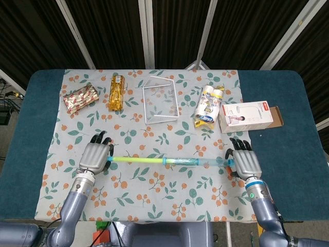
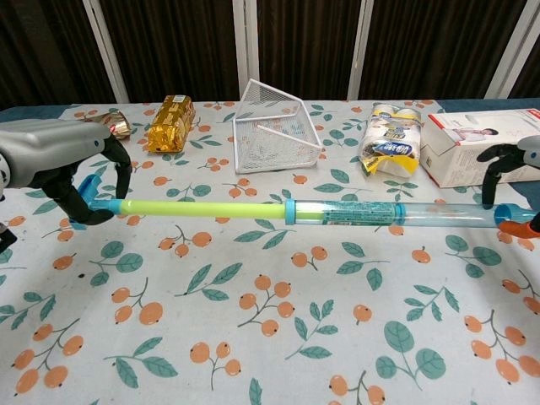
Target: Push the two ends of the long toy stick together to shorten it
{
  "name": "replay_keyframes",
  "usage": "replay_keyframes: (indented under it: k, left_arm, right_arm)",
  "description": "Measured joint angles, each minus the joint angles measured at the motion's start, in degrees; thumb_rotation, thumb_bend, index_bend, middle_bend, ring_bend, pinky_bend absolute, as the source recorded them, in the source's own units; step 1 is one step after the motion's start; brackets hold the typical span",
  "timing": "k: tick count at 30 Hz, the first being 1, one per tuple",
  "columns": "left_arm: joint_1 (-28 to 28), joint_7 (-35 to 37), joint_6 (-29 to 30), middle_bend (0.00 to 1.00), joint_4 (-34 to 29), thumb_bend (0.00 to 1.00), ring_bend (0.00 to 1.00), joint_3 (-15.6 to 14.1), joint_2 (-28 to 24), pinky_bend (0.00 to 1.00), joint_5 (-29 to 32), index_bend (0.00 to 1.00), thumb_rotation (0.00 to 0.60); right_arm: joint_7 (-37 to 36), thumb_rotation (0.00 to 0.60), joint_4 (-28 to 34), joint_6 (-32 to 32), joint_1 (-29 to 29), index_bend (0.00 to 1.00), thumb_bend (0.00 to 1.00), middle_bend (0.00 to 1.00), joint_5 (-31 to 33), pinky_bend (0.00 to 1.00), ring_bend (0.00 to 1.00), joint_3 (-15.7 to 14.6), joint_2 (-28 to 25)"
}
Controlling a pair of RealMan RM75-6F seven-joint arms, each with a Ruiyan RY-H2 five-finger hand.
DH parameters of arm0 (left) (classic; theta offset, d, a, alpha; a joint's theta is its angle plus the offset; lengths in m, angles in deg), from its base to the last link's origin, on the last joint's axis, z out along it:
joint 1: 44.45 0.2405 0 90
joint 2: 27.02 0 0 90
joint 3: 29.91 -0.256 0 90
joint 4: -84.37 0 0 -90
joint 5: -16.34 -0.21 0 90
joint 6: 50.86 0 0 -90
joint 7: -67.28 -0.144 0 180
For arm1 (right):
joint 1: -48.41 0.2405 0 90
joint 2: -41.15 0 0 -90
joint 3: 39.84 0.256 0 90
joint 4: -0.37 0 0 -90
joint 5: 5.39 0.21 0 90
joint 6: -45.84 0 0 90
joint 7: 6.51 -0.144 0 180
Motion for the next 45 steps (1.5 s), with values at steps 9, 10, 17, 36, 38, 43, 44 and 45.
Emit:
replay_keyframes:
  k: [9, 10, 17, 36, 38, 43, 44, 45]
  left_arm:
    - [-1.0, -1.5, 1.0, 0.21, 0.1, 0.49, 0.02, 0.5, 2.3, 0.13, 0.1, 0.59, 0.600]
    - [-1.1, -1.6, 1.2, 0.21, 0.1, 0.49, 0.02, 0.6, 2.7, 0.13, 0.1, 0.59, 0.600]
    - [-1.9, -2.6, 2.0, 0.21, 0.3, 0.49, 0.02, 1.5, 4.8, 0.13, 0.6, 0.59, 0.600]
    - [-3.0, -3.7, 3.3, 0.21, 1.4, 0.49, 0.02, 2.1, 9.9, 0.13, 1.3, 0.59, 0.600]
    - [-3.1, -3.8, 3.5, 0.21, 1.5, 0.49, 0.02, 2.2, 10.4, 0.13, 1.3, 0.59, 0.600]
    - [-3.1, -3.8, 3.9, 0.21, 1.6, 0.49, 0.02, 2.3, 11.2, 0.13, 1.1, 0.59, 0.600]
    - [-3.2, -3.8, 3.9, 0.21, 1.7, 0.49, 0.02, 2.3, 11.4, 0.13, 1.1, 0.59, 0.600]
    - [-3.2, -3.8, 3.9, 0.21, 1.7, 0.49, 0.02, 2.4, 11.6, 0.13, 1.1, 0.59, 0.600]
  right_arm:
    - [1.7, 0.600, 4.1, -1.3, 0.9, 0.67, 0.40, 0.09, -1.0, 0.00, 0.00, -0.3, 0.4]
    - [1.8, 0.600, 4.5, -1.4, 1.0, 0.67, 0.40, 0.09, -1.0, 0.00, 0.00, -0.4, 0.5]
    - [3.1, 0.600, 6.0, -2.0, 1.5, 0.67, 0.40, 0.09, -1.5, 0.00, 0.00, -1.0, 1.4]
    - [3.9, 0.600, 6.7, -3.5, 2.6, 0.67, 0.40, 0.10, 0.3, 0.00, 0.00, -0.7, 2.8]
    - [3.8, 0.600, 6.8, -3.5, 2.7, 0.67, 0.40, 0.10, 0.3, 0.00, 0.00, -0.7, 2.9]
    - [3.0, 0.600, 6.7, -3.5, 2.6, 0.67, 0.40, 0.10, 0.5, 0.00, 0.00, -0.8, 2.9]
    - [2.9, 0.600, 6.7, -3.5, 2.5, 0.67, 0.40, 0.10, 0.5, 0.00, 0.00, -0.9, 2.9]
    - [2.9, 0.600, 6.7, -3.5, 2.5, 0.67, 0.40, 0.10, 0.4, 0.00, 0.00, -1.0, 2.9]
